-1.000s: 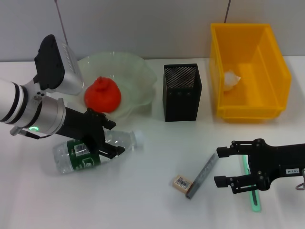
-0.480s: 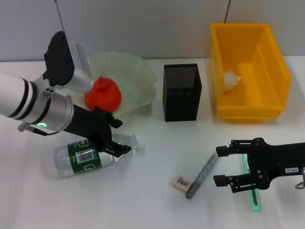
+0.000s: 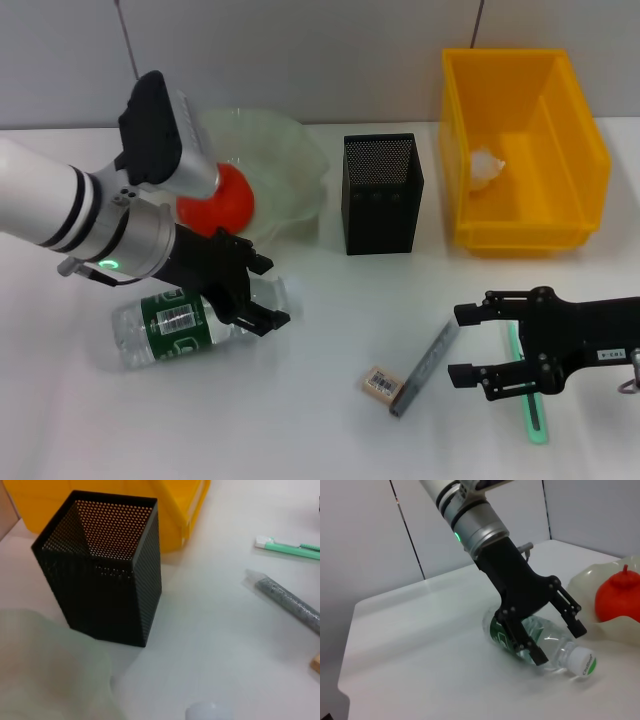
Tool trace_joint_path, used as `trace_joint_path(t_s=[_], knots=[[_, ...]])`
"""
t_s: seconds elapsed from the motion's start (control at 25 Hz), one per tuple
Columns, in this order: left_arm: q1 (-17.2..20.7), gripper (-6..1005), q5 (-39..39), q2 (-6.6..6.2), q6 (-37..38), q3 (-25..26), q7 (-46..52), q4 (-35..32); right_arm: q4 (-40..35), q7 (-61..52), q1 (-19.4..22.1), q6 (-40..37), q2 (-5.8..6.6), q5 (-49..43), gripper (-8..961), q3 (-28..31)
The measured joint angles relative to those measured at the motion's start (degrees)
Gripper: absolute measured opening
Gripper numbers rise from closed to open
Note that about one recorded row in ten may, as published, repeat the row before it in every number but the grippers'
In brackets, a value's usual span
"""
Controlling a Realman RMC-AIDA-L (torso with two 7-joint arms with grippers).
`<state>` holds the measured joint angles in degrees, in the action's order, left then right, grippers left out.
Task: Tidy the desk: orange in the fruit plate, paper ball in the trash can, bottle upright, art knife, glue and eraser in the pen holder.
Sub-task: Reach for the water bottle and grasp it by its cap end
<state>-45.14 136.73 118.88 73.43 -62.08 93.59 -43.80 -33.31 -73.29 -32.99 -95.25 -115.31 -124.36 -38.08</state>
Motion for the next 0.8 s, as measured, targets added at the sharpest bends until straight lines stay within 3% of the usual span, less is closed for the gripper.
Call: trace_joint_path(t_s=[0.8], knots=[[-2.7, 757, -0.3, 0.21, -4.5, -7.1, 1.6, 2.8, 0.0, 0.0, 0.0, 0.0, 0.0, 0.0, 815, 0.0]])
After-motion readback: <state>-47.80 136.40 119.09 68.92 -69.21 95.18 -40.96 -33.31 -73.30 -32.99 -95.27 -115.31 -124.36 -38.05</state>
